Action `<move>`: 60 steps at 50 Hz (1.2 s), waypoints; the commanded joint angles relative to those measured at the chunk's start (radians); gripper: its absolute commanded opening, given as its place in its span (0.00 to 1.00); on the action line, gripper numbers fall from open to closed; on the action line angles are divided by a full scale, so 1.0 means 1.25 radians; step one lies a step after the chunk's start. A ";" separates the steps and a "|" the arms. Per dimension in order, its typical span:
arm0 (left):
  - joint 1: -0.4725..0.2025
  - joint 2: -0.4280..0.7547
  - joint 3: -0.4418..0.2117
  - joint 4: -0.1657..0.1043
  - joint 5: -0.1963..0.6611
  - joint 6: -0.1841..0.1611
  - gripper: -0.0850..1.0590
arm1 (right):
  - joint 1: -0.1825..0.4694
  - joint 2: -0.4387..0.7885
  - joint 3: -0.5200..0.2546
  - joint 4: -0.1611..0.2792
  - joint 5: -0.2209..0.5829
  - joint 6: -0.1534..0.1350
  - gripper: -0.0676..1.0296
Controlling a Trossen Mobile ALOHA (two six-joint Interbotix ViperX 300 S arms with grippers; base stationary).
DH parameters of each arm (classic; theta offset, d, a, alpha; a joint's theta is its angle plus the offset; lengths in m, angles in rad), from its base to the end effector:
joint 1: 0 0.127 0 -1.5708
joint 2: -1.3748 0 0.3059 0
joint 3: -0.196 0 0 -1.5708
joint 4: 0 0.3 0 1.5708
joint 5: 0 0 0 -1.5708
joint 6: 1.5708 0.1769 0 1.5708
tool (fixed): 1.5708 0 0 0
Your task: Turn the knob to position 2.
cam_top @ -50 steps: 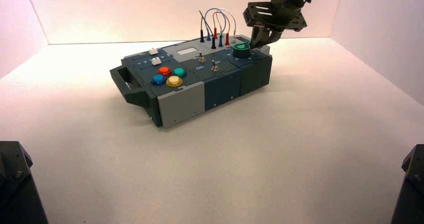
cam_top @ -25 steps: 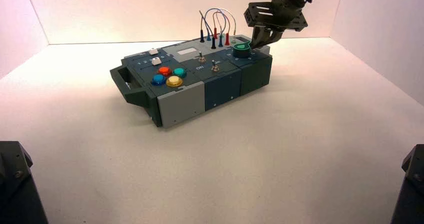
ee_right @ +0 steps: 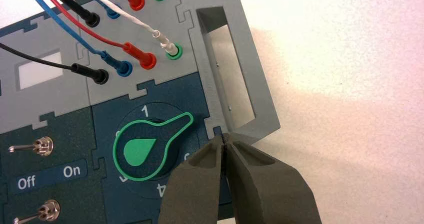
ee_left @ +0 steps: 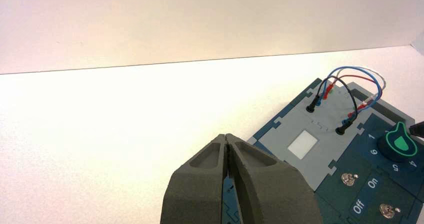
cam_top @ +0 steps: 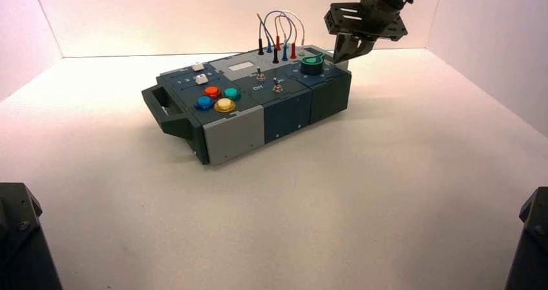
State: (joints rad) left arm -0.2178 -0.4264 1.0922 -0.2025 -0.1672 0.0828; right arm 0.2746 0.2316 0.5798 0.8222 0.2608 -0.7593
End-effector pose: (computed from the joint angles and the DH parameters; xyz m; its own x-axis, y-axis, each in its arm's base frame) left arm 0.3148 -0.0636 0.1544 0.8627 -0.1566 -0.4809 0.1312 0.9876 -0.0863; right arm 0.4034 0.1484 0.0425 0.4665 0.3277 -0.8216 -0.3287 0.9266 0.1829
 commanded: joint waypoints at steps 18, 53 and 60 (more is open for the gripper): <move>0.002 -0.010 -0.009 0.000 -0.006 0.000 0.05 | 0.000 -0.034 -0.009 0.005 -0.009 -0.002 0.04; 0.027 -0.010 -0.004 0.000 -0.006 0.004 0.05 | -0.005 -0.201 0.088 0.002 -0.025 -0.002 0.04; 0.027 -0.005 -0.005 0.001 -0.009 0.004 0.05 | -0.005 -0.216 0.112 0.002 -0.047 -0.002 0.04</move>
State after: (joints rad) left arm -0.1887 -0.4280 1.0999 -0.2025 -0.1687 0.0844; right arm 0.2715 0.0031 0.7164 0.8237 0.2224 -0.7609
